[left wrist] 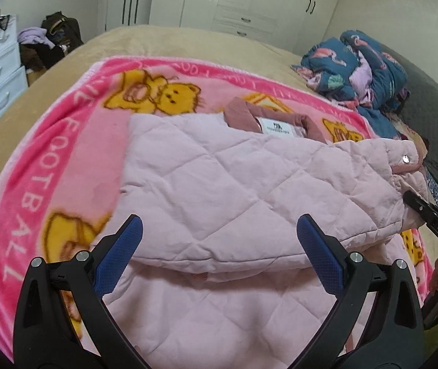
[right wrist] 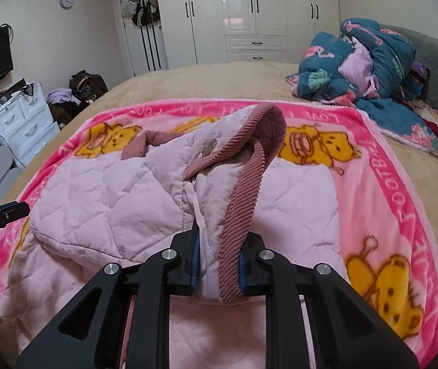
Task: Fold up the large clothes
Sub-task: 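Lay the sleeve flat on the jacket front and open the right tool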
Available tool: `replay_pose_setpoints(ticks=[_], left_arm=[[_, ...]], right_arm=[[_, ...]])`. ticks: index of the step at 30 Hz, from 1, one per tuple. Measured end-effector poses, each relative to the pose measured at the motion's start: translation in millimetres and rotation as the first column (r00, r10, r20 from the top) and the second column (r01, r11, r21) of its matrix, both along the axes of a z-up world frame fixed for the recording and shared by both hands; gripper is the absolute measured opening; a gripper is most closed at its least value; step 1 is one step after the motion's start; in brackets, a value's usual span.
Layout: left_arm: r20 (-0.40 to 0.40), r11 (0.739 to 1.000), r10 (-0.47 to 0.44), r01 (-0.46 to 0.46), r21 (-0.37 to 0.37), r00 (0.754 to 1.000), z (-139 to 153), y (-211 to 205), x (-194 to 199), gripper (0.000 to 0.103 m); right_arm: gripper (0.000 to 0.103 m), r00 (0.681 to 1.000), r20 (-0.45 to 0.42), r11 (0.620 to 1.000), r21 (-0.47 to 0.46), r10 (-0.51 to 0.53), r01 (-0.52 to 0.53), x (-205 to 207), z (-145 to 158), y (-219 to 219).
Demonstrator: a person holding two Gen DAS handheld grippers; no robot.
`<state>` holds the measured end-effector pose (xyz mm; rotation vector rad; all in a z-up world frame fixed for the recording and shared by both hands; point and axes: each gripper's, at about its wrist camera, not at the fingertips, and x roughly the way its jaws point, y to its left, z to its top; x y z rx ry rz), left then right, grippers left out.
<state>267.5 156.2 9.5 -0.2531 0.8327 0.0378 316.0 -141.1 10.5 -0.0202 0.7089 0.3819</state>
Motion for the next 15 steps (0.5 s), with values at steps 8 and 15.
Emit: replay_pose_setpoints(ticks=[8,15], left_arm=[[-0.080,0.999,-0.050,0.050,-0.006,0.996,-31.7,-15.6,20.9,0.094],[-0.109,0.999,-0.052,0.052,0.003,0.993,-48.8,-17.0,27.0,0.094]], right_arm=[[0.029,0.999,-0.031,0.999,-0.036,-0.034,0.033,9.1,-15.4,1.1],[0.060,0.995,0.044,0.995,-0.030,-0.089,0.091,-1.9,-2.4,-4.5]])
